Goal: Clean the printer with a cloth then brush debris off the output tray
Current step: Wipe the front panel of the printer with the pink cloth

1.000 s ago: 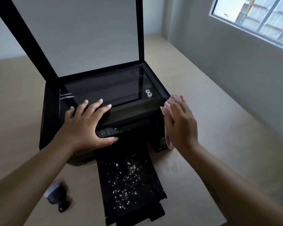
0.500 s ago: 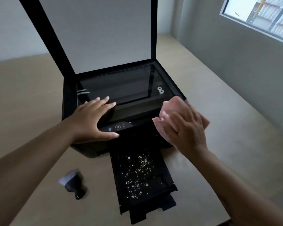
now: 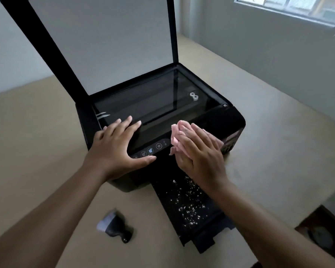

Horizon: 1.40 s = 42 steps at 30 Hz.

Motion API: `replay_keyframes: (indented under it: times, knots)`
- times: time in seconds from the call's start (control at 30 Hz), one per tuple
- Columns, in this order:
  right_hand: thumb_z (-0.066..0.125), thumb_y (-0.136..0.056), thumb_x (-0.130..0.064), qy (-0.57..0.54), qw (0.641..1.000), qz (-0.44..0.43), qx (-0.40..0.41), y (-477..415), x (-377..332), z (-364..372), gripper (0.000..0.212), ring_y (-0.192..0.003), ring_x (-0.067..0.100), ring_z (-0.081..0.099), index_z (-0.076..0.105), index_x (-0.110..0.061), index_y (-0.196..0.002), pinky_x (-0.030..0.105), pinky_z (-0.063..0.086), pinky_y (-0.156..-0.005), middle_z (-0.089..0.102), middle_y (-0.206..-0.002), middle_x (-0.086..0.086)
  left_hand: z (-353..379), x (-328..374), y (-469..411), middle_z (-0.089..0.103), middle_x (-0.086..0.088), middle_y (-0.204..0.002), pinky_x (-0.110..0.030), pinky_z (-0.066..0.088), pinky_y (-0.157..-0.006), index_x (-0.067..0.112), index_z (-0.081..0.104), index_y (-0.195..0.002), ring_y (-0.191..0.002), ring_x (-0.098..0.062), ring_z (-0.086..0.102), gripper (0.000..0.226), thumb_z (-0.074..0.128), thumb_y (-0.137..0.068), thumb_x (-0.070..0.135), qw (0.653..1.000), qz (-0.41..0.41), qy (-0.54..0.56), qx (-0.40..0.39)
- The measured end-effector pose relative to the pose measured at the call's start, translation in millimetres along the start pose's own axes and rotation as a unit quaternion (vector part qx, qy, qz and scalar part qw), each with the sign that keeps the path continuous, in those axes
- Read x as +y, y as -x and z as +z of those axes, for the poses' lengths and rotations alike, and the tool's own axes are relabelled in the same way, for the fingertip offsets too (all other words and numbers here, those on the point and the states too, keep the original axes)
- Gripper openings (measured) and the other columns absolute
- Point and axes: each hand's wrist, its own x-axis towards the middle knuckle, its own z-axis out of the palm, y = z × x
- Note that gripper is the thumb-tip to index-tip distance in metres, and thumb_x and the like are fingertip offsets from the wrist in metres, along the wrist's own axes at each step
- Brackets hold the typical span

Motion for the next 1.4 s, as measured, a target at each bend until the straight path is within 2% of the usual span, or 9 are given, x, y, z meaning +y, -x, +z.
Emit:
replay_keyframes:
  times: [0.23,0.4,0.53,0.7,0.8,0.93,1.13,1.27,1.4]
  knots:
    - [0.054,-0.098,-0.009,-0.178,0.964,0.179,0.087,19.3,-49.5,28.4,0.028,-0.144,0.030,0.034,0.062,-0.007,-0.125,0.043,0.030,-0.118,0.047,-0.148,0.009,2.7,-5.5,-2.4,0.006,0.011,-0.164,-0.042,0.010,-0.116,0.042,0.013,-0.153,-0.149,-0.012,0.003,0.111,0.028,-0.059,0.097,1.000,0.011,-0.004,0.007]
    - [0.033,-0.099,-0.052,-0.354,0.790,0.430,0.257,-23.3,-88.4,54.0,0.040,-0.143,0.024,0.036,0.027,-0.061,-0.138,0.056,0.040,-0.109,0.011,-0.163,-0.017,3.2,-6.5,-1.8,0.005,0.010,-0.164,-0.045,0.009,-0.117,0.040,0.013,-0.153,-0.150,-0.013,0.001,0.111,0.028,-0.059,0.097,1.000,0.008,-0.001,0.010]
    - [0.027,-0.090,-0.074,-0.399,0.688,0.544,0.267,-20.7,-115.1,78.0,0.053,-0.146,0.012,0.029,0.014,-0.065,-0.140,0.051,0.032,-0.116,0.020,-0.161,-0.016,3.7,-6.9,-2.6,0.006,0.009,-0.164,-0.046,0.009,-0.117,0.039,0.013,-0.153,-0.150,-0.013,0.002,0.111,0.028,-0.059,0.096,1.000,0.014,-0.007,0.006]
    - [0.034,-0.102,-0.042,-0.419,0.653,0.531,0.342,-28.6,-76.1,75.9,0.031,-0.120,-0.007,0.049,0.044,-0.039,-0.131,0.039,0.040,-0.110,0.049,-0.130,-0.021,4.5,-7.5,-3.5,0.005,0.009,-0.165,-0.046,0.008,-0.117,0.038,0.011,-0.154,-0.149,-0.013,0.001,0.111,0.026,-0.059,0.095,1.000,0.022,-0.013,0.005]
    - [0.032,-0.096,-0.058,-0.432,0.670,0.538,0.272,-24.6,-92.6,73.9,0.046,-0.141,0.002,0.032,0.025,-0.054,-0.141,0.043,0.031,-0.118,0.034,-0.151,-0.019,5.0,-7.3,-1.7,0.004,0.009,-0.165,-0.046,0.008,-0.117,0.038,0.011,-0.154,-0.150,-0.013,0.001,0.112,0.025,-0.059,0.095,1.000,0.023,-0.019,-0.001]
    - [0.034,-0.098,-0.048,-0.409,0.632,0.552,0.358,-35.6,-75.7,74.1,0.039,-0.139,0.008,0.037,0.041,-0.044,-0.137,0.043,0.032,-0.117,0.038,-0.149,-0.013,6.9,-6.0,-5.4,0.003,0.009,-0.165,-0.046,0.007,-0.117,0.038,0.009,-0.154,-0.150,-0.012,-0.001,0.111,0.025,-0.060,0.095,1.000,0.023,-0.016,-0.001]
    - [0.027,-0.085,-0.080,-0.454,0.623,0.577,0.269,-23.2,-111.8,81.1,0.059,-0.149,0.025,0.024,0.007,-0.069,-0.139,0.060,0.024,-0.116,0.011,-0.161,-0.023,5.2,-3.0,-8.9,0.004,0.007,-0.165,-0.046,0.007,-0.116,0.037,0.010,-0.154,-0.150,-0.013,0.000,0.106,0.023,-0.065,0.092,0.999,0.027,-0.017,-0.006]
    - [0.029,-0.101,-0.052,-0.462,0.647,0.559,0.235,-14.0,-162.8,77.0,0.055,-0.146,-0.009,0.002,0.005,-0.049,-0.151,0.039,0.012,-0.124,-0.002,-0.161,-0.028,3.7,-4.7,-7.4,0.007,0.006,-0.165,-0.047,0.007,-0.116,0.036,0.013,-0.154,-0.150,-0.014,0.003,0.101,0.021,-0.069,0.091,0.999,0.031,-0.013,-0.008]
    - [0.027,-0.096,-0.059,-0.441,0.618,0.596,0.264,-15.2,-181.6,86.0,0.055,-0.146,-0.010,0.005,0.008,-0.051,-0.147,0.039,0.013,-0.124,0.003,-0.162,-0.024,5.2,-6.0,-7.5,0.009,0.007,-0.165,-0.046,0.006,-0.116,0.037,0.017,-0.154,-0.149,-0.013,0.003,0.097,0.020,-0.071,0.088,1.000,0.026,0.000,-0.005]
